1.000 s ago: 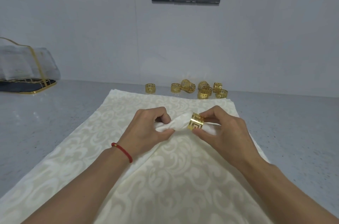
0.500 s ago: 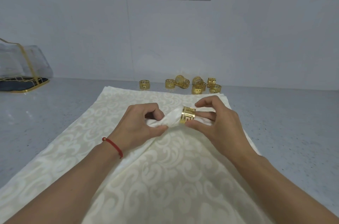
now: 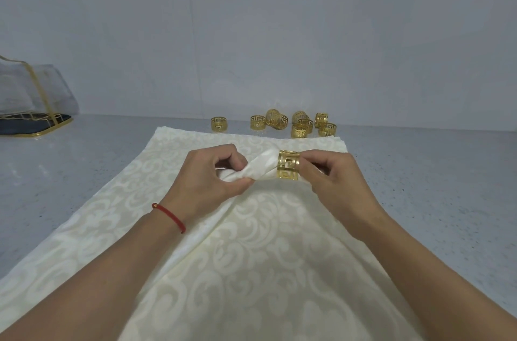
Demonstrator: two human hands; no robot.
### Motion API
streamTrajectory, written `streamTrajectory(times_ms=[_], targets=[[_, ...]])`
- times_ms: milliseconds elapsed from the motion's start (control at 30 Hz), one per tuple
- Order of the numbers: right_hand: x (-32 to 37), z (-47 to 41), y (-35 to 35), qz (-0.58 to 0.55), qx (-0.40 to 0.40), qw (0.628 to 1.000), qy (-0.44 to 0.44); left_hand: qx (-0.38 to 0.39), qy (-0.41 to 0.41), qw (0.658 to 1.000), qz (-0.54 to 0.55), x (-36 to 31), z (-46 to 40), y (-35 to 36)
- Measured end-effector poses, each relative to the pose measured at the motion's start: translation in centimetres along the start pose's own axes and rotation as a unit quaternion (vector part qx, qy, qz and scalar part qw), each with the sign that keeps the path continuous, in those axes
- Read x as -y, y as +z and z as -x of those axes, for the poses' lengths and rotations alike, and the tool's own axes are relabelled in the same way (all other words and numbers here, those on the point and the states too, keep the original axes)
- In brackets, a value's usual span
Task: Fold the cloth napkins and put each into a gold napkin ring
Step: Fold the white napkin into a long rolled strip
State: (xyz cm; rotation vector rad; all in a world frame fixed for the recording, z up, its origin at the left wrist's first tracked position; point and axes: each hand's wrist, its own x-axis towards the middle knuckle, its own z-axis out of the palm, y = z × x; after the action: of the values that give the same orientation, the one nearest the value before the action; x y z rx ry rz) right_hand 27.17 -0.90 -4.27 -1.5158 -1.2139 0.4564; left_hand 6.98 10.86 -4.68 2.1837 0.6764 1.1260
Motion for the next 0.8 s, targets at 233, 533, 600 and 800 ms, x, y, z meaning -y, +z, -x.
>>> streamTrajectory(times_ms=[233, 533, 600, 800], targets=[[-0.2, -0.3, -0.5, -0.11, 0.032, 0.989, 0.094, 0.014, 0.096, 0.993, -0.065, 0.0, 0.0, 0.5], [-0.6, -0.9, -1.4, -0.079, 0.091, 0.979, 0.166, 0.066, 0.114, 0.985, -0.115, 0.0, -0.2, 1.1], [-0.7, -0.9, -1.4, -0.083, 0.086, 0.98, 0.156, 0.076, 0.119, 0.983, -0.118, 0.2, -0.2, 1.2], [-0.4, -0.8, -1.7, -0.051, 0.106, 0.983, 0.143, 0.073, 0.085, 0.99, -0.088, 0.2, -0.1, 1.3]])
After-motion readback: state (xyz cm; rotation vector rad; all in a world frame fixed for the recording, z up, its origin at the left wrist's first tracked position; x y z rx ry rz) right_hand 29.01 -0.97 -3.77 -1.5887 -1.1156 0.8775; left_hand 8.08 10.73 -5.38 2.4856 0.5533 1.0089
